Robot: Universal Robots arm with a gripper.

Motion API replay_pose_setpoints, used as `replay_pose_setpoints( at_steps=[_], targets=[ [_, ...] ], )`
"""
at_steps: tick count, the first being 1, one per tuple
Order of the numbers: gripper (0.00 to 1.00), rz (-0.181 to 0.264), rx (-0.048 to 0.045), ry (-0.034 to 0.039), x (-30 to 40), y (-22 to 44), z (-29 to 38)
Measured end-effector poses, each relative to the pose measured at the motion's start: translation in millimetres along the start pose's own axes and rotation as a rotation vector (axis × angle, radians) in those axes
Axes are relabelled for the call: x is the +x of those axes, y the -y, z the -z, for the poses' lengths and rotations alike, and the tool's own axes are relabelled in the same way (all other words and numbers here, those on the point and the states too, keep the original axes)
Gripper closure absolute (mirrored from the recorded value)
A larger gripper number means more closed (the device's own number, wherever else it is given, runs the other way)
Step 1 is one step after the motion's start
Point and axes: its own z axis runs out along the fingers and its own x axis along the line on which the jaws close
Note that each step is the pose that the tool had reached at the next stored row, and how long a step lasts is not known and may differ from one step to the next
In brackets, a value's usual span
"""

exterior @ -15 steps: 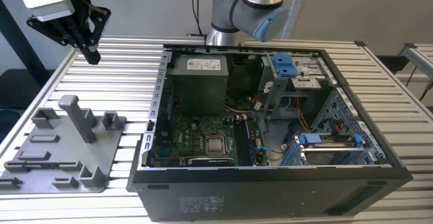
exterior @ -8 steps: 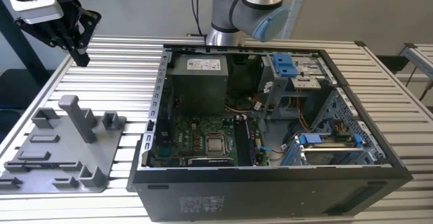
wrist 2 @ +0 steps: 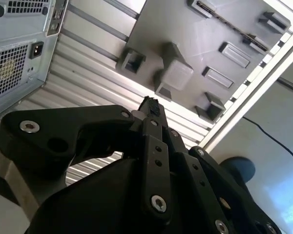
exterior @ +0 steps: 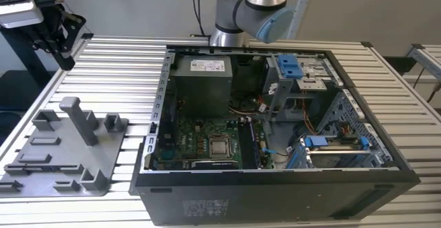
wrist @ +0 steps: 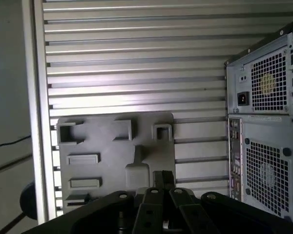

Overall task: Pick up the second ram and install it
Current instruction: 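Reach for the second ram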

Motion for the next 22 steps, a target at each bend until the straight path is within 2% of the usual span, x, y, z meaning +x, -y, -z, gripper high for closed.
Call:
replay_pose_setpoints(
  at_steps=[2,8,13,16,22],
  targets=[
    [0.89,0.000,0.0012,-0.0076,4.8,0.4,-0.4],
    [0.89,-0.001,0.0021,-0.0212,15.2,2.3,-1.0],
    [0.89,-0.001,0.0043,-0.0347,26.6,3.3,-2.4],
    [0.89,-0.001,0.0046,-0.0375,34.8,4.1,-3.2],
    [0.89,-0.001,0.0047,-0.0377,53.5,6.3,-5.2]
  ],
)
